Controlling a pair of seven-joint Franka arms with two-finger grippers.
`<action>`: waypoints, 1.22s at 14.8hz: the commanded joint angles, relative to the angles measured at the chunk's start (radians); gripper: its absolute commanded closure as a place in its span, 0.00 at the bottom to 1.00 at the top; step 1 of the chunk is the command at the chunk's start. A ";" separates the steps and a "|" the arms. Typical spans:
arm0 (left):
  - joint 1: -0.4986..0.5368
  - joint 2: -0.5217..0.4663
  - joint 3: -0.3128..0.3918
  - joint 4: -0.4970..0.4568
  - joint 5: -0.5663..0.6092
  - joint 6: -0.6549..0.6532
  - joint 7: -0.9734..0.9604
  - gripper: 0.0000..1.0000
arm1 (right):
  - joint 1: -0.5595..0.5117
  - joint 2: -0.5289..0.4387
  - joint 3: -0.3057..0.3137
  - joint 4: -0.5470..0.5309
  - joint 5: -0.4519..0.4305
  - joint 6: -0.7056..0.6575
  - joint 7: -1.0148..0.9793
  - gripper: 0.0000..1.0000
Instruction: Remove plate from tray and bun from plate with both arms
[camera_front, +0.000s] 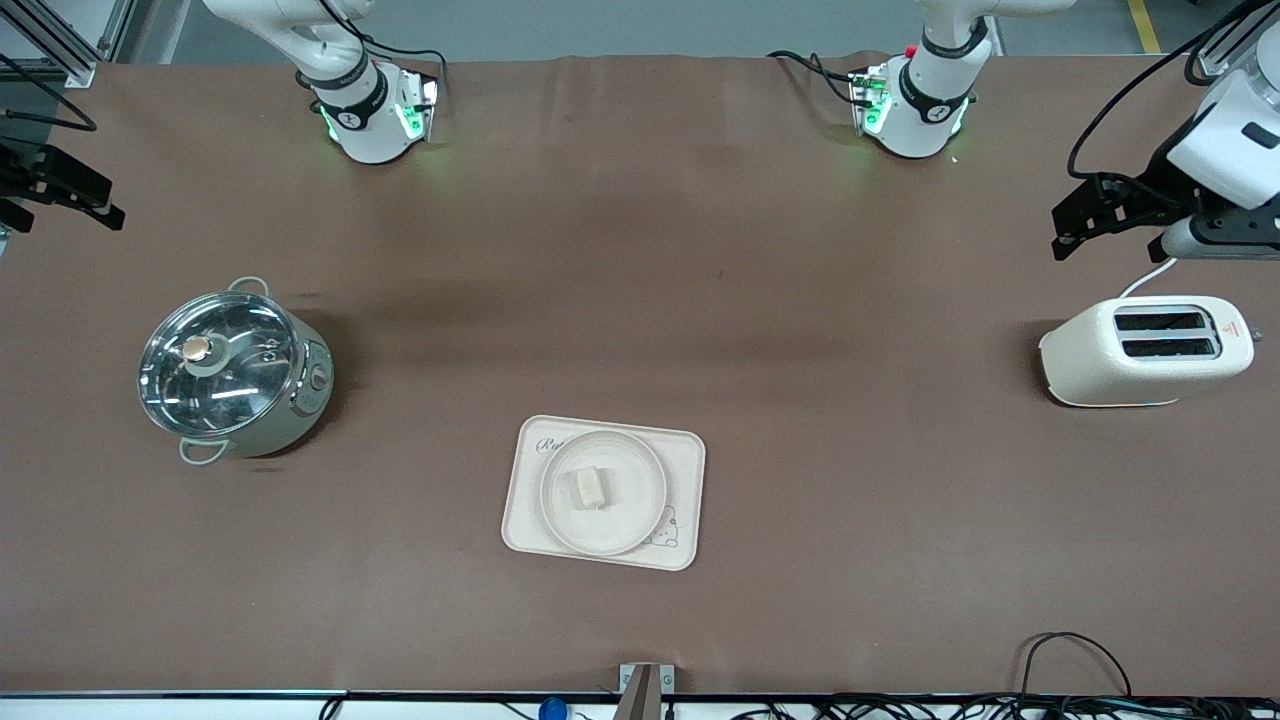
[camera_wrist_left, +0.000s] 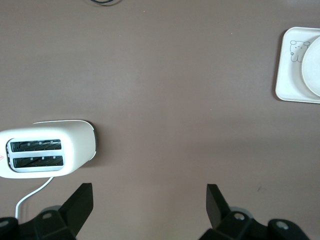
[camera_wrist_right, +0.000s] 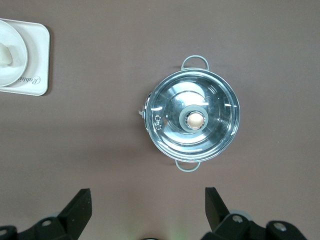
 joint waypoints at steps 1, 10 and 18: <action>-0.004 0.011 0.007 0.027 0.007 -0.002 0.018 0.00 | 0.012 -0.003 0.002 -0.001 -0.019 0.004 0.013 0.00; -0.003 0.011 0.007 0.027 -0.003 -0.005 0.018 0.00 | 0.053 0.000 0.003 -0.001 0.033 0.012 0.031 0.00; -0.001 0.011 0.007 0.027 -0.003 -0.011 0.019 0.00 | 0.275 0.208 0.003 -0.025 0.173 0.248 0.273 0.00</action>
